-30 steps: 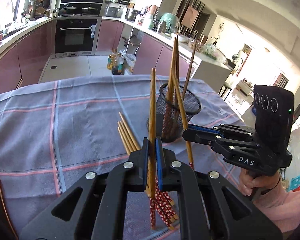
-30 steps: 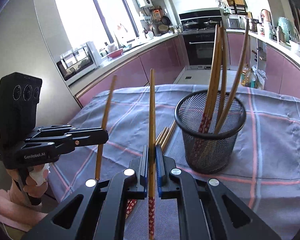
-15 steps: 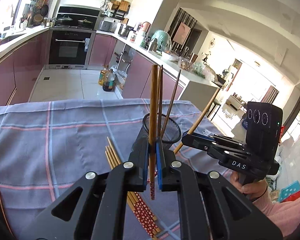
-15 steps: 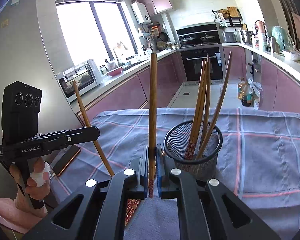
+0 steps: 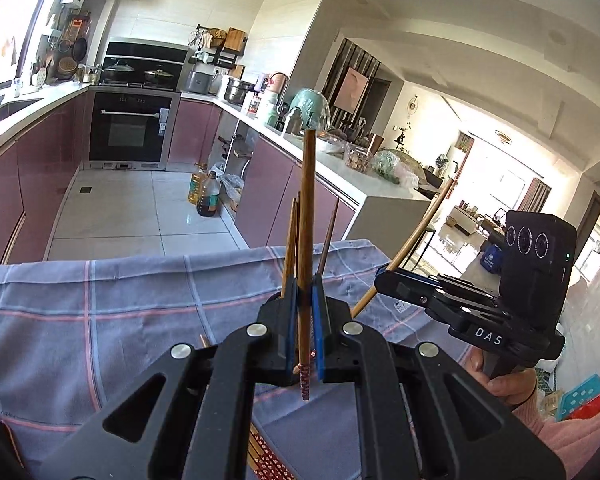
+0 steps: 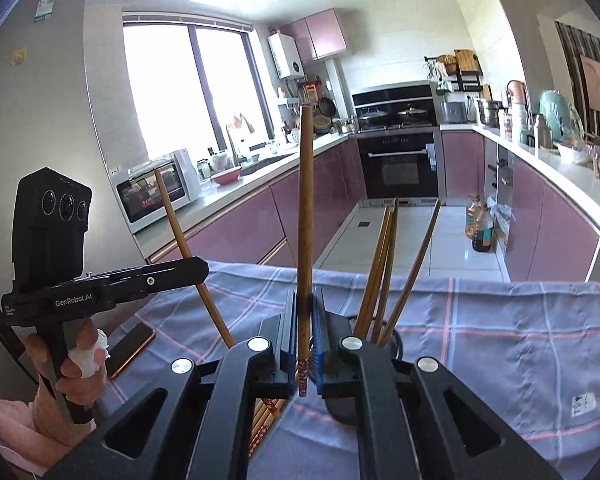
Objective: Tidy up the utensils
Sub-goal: 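Raise both held chopsticks upright and carry them over the mesh cup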
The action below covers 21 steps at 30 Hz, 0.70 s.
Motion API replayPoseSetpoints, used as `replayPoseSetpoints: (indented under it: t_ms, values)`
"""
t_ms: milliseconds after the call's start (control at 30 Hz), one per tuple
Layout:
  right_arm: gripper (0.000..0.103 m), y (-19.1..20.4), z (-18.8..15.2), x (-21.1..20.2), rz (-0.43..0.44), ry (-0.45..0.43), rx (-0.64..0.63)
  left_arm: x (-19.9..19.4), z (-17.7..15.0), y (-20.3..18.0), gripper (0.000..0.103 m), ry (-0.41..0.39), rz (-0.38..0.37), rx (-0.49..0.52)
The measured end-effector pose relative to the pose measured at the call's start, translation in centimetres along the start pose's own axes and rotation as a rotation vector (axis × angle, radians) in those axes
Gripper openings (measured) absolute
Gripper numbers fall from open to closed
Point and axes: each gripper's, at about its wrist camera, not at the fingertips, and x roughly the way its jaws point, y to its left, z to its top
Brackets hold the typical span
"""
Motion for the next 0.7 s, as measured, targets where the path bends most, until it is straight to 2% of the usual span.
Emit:
replayPoseSetpoints:
  t_ms: [333,533,700]
  values:
    - [0.006,-1.0,1.7,-0.3,-0.02,-0.038,-0.007,0.2,3.6,-2.0,0.008,-0.057,0.012,0.04]
    - [0.006,-1.5,2.2,0.2,-0.025,-0.05,0.0,1.5,4.1,-2.5,0.008,-0.046,0.045,0.063]
    - [0.006,-1.7,2.1,1.3,-0.033,-0.035,0.01,3.0,3.9,-2.8,0.008,-0.007,0.059,0.08]
